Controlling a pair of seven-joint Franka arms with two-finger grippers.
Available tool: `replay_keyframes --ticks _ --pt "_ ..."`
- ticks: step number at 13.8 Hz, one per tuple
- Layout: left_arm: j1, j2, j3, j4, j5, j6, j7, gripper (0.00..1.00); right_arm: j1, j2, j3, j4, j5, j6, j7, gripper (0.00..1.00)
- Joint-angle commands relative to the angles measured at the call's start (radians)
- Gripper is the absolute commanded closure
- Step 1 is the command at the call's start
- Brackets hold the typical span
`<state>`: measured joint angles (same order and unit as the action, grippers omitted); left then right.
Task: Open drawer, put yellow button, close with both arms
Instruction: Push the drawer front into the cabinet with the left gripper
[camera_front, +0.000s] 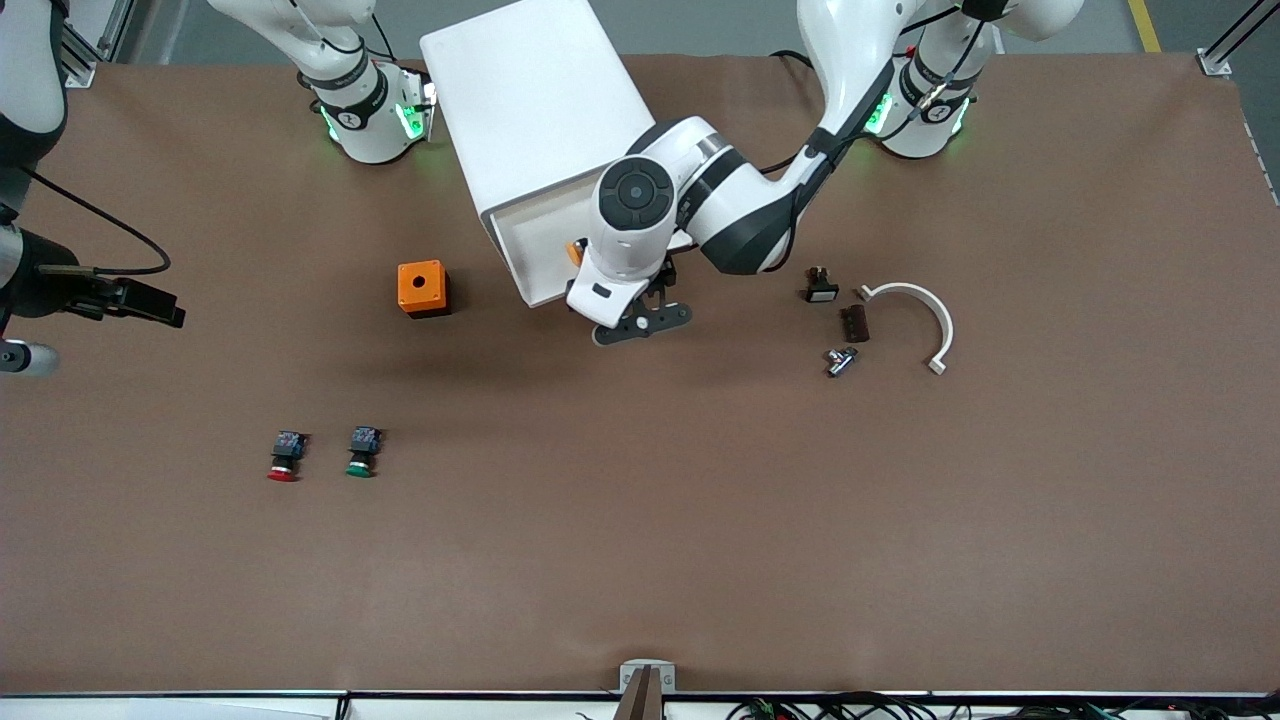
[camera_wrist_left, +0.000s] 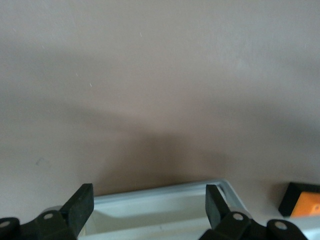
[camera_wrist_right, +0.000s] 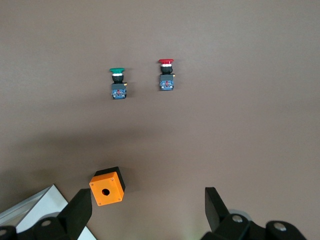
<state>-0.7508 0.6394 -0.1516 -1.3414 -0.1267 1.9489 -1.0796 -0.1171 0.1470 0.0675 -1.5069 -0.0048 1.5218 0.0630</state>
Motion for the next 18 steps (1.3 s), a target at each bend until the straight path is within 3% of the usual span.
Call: replay_keyframes --ticks 1,10,12,18 --pt "0.002 -0.049 -0.048 -0.071 0.021 0.016 0.014 0.01 -0.036 0.011 0.021 0.019 -0.014 -0.019 -0.017 0.0" --pt "0.008 -0.076 -0.18 -0.173 0.002 0.021 -0.008 0.01 -0.049 0.016 0.025 0.062 -0.006 -0.011 -0.022 0.0" --pt "0.001 -0.072 -0.187 -0.173 -0.031 0.036 -0.008 0.01 -0.045 0.014 0.023 0.115 -0.001 -0.02 -0.022 0.0" --pt "-0.027 -0.041 -0.192 -0.185 -0.04 0.088 -0.072 0.01 -0.044 -0.023 0.025 0.119 0.029 -0.088 0.0 0.0"
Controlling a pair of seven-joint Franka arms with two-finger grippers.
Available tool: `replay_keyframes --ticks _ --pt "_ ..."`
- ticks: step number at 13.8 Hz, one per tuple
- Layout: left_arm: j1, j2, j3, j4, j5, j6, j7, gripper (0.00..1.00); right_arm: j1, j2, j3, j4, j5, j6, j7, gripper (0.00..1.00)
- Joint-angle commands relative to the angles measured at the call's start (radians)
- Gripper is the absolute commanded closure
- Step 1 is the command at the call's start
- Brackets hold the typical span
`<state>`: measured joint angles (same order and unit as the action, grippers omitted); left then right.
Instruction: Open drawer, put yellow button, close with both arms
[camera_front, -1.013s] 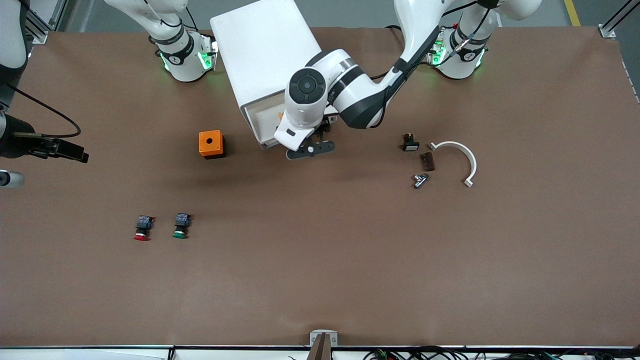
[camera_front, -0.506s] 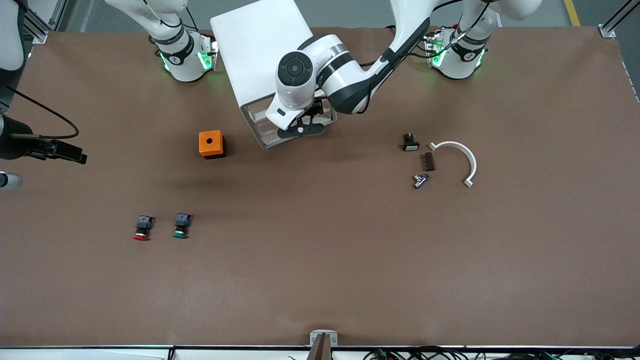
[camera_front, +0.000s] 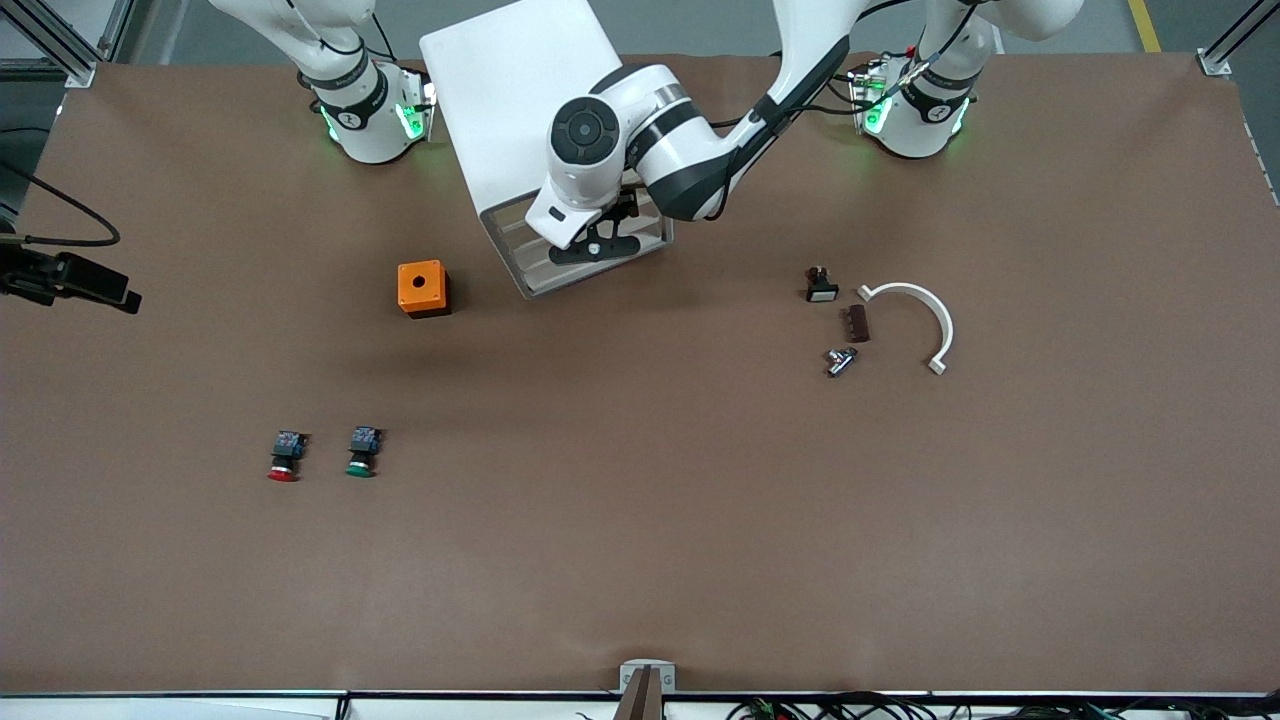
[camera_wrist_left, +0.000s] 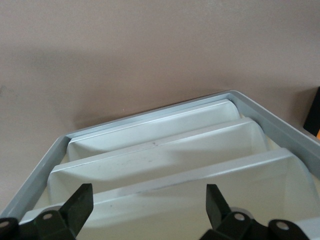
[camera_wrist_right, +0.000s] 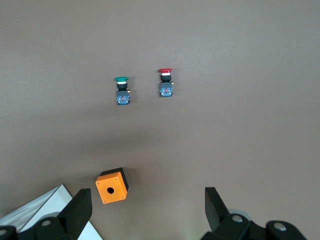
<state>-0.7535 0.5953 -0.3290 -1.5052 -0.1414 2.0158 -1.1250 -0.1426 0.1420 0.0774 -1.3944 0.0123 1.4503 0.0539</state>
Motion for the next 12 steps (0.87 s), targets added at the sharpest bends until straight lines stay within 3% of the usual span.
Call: replay_keyframes --ticks 1,6,10,12 --pt "-0.027 0.003 -0.015 -0.021 -0.026 0.021 -0.036 0.01 -0.019 -0.028 0.015 0.006 0.012 -0.022 0.009 0.0" --pt "-0.014 0.0 -0.002 -0.015 -0.01 0.018 -0.033 0.0 -0.014 -0.104 0.019 -0.024 0.012 -0.109 0.011 0.0" --pt "0.068 -0.011 0.008 -0.003 0.067 0.014 -0.032 0.0 -0.006 -0.144 0.012 -0.071 0.012 -0.108 0.009 0.0" --pt "0.127 -0.014 0.008 0.017 0.103 0.009 -0.03 0.0 0.067 -0.157 -0.055 -0.089 0.011 -0.102 0.011 0.0"
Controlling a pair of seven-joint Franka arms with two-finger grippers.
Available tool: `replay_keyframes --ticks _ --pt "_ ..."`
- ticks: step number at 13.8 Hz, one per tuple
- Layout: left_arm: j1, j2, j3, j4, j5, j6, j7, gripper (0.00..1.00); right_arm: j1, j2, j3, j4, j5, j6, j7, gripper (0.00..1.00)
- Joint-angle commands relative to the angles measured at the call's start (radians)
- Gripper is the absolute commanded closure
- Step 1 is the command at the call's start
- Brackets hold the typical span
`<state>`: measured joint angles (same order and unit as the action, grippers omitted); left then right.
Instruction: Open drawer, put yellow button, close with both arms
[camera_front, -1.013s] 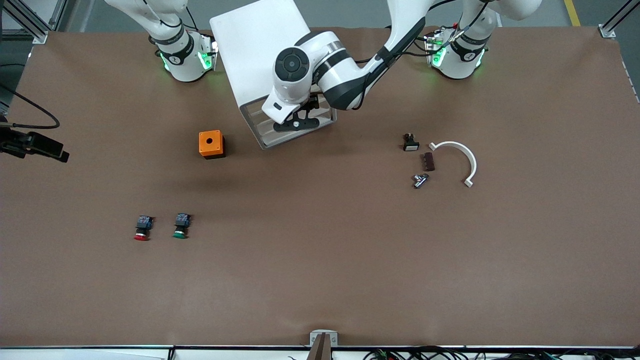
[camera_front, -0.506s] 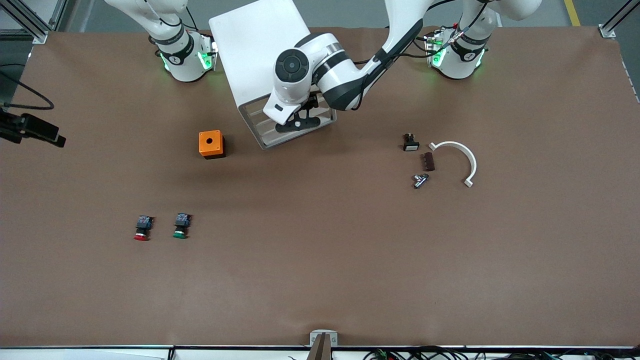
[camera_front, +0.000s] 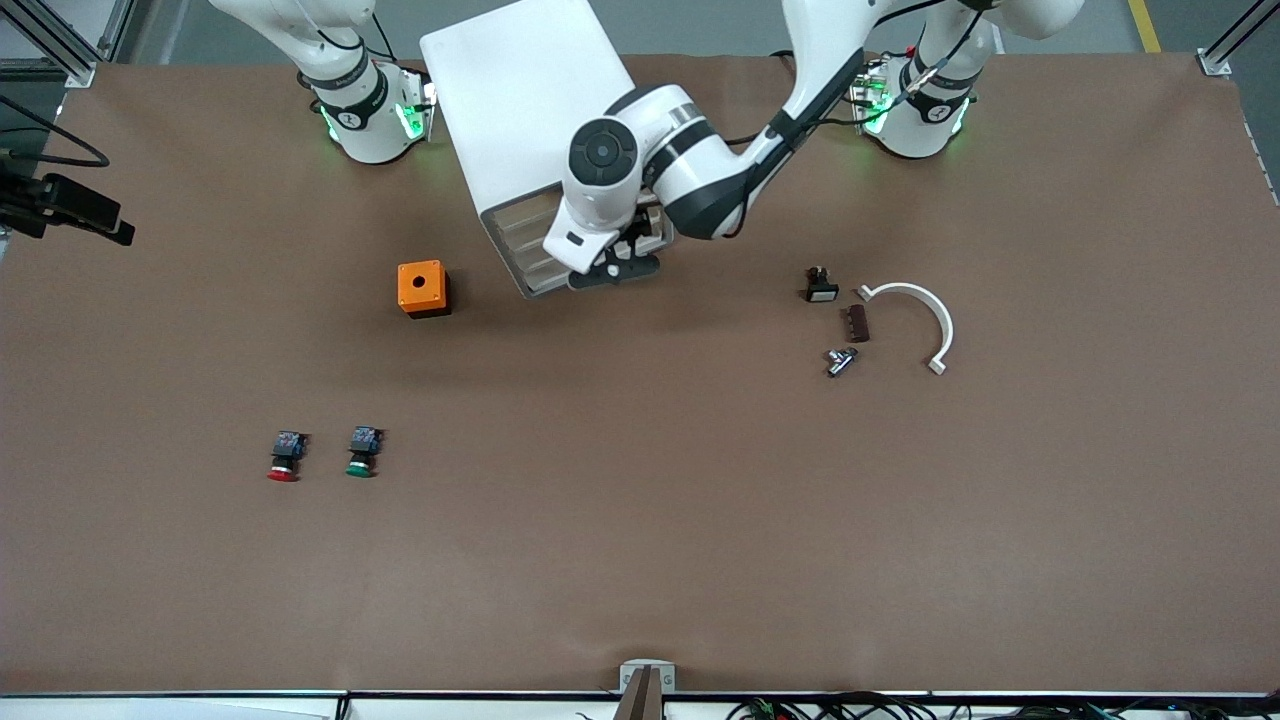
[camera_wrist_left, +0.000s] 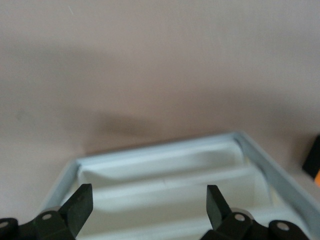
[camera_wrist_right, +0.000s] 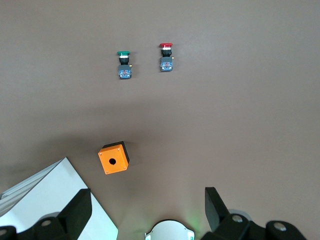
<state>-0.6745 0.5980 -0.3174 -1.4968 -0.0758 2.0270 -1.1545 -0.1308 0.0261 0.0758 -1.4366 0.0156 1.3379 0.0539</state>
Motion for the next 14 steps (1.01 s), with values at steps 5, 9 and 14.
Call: replay_keyframes --ticks 5,9,14 --pt "0.212 -0.098 -0.003 0.013 0.11 -0.027 0.002 0.0 0.149 -0.152 -0.14 -0.195 0.004 0.101 0.009 0.0" --pt "0.355 -0.142 -0.014 0.032 0.114 -0.051 0.086 0.0 0.148 -0.172 -0.142 -0.217 0.004 0.115 0.007 0.0" --pt "0.524 -0.231 -0.008 0.036 0.114 -0.161 0.344 0.0 0.163 -0.175 -0.139 -0.209 -0.005 0.127 -0.02 0.0"
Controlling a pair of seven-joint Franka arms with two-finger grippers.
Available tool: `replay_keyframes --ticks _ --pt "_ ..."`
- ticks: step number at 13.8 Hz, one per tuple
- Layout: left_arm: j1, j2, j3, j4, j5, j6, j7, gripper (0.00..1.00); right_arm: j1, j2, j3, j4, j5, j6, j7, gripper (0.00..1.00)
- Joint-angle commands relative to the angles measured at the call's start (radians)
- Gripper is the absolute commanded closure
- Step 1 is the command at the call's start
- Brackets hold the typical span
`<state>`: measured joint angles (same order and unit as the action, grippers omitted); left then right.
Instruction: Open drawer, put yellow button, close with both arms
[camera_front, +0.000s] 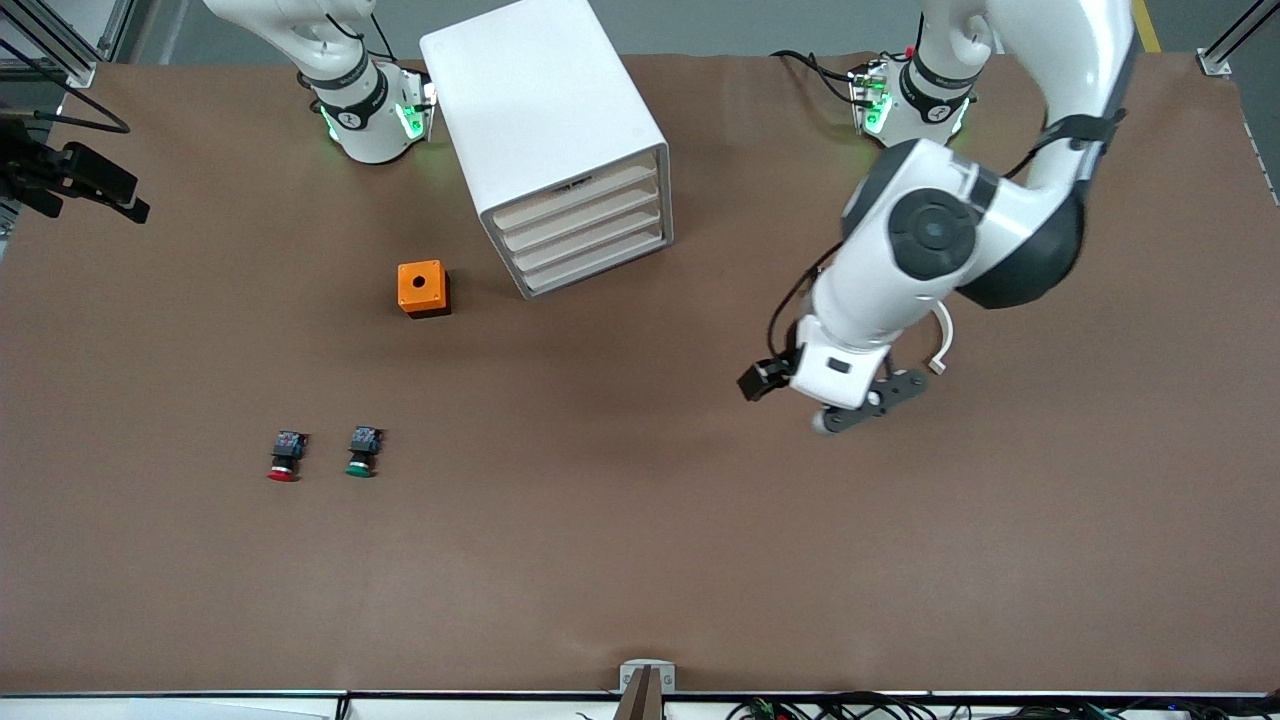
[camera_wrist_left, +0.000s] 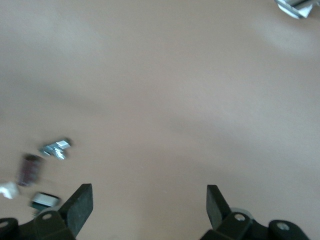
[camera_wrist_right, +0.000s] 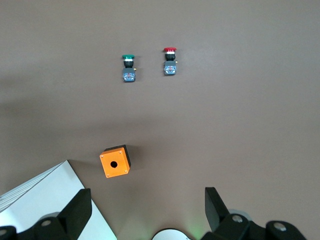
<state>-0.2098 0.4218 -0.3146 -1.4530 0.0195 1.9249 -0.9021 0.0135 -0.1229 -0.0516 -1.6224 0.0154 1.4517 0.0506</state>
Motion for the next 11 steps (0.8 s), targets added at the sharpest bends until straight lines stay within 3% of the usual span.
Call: replay_keyframes --ticks 1,6,9,11 --pt "0.093 -0.079 -0.011 -0.007 0.019 -0.079 0.145 0.0 0.016 -0.026 -0.014 -0.022 -0.006 0.015 -0.041 0.0" --pt "0.263 -0.202 -0.008 0.02 0.02 -0.285 0.443 0.0 0.011 -0.026 -0.027 -0.019 -0.008 0.021 -0.068 0.0" --pt "0.337 -0.27 -0.011 0.049 0.033 -0.36 0.524 0.0 0.011 -0.026 -0.03 -0.016 -0.015 0.025 -0.081 0.0" --pt "0.319 -0.329 0.023 0.036 0.033 -0.397 0.615 0.0 0.01 -0.026 -0.036 -0.016 -0.017 0.022 -0.081 0.0"
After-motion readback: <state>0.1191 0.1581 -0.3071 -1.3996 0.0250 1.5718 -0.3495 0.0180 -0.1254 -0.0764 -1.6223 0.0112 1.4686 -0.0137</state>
